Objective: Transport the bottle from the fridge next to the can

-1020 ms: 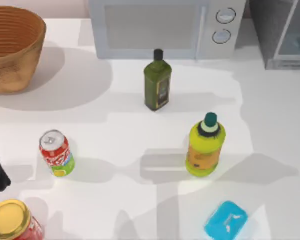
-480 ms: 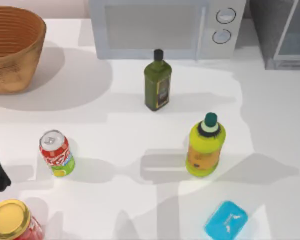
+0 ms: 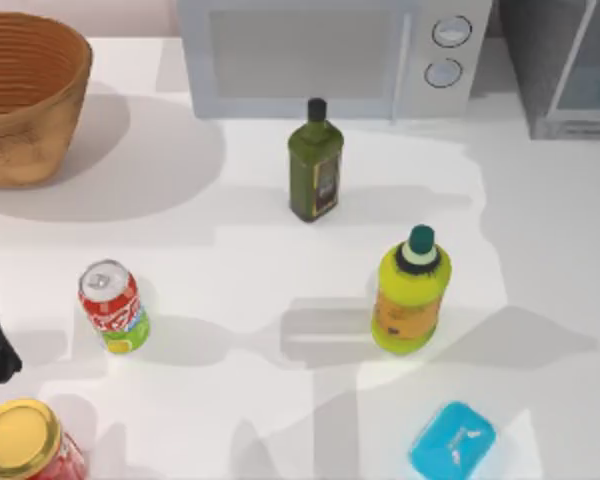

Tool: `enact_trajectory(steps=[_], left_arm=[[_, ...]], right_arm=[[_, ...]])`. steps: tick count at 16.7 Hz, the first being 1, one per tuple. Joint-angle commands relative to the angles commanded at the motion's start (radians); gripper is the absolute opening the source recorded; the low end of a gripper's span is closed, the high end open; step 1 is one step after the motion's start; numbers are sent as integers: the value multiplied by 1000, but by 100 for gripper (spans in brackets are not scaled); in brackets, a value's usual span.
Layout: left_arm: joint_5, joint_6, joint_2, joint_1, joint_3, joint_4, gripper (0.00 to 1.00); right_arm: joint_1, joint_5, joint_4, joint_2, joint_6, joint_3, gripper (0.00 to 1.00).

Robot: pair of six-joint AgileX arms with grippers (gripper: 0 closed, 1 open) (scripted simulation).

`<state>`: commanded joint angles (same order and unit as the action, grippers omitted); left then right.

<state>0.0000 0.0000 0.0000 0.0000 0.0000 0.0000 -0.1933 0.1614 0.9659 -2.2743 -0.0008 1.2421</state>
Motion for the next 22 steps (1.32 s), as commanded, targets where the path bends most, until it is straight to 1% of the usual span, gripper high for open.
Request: enact_trajectory(steps=[7, 14, 19, 22], left_arm=[[0, 0, 0, 0, 0, 0, 100], [0, 0, 0, 0, 0, 0, 100], [0, 0, 0, 0, 0, 0, 100], [0, 0, 0, 0, 0, 0, 100]], right_arm=[[-3, 0, -4, 5, 1, 1, 0], [-3, 2, -154, 122, 3, 33, 0], [-4, 2, -155, 124, 4, 29, 0], [-16, 11, -128, 178, 4, -42, 0]])
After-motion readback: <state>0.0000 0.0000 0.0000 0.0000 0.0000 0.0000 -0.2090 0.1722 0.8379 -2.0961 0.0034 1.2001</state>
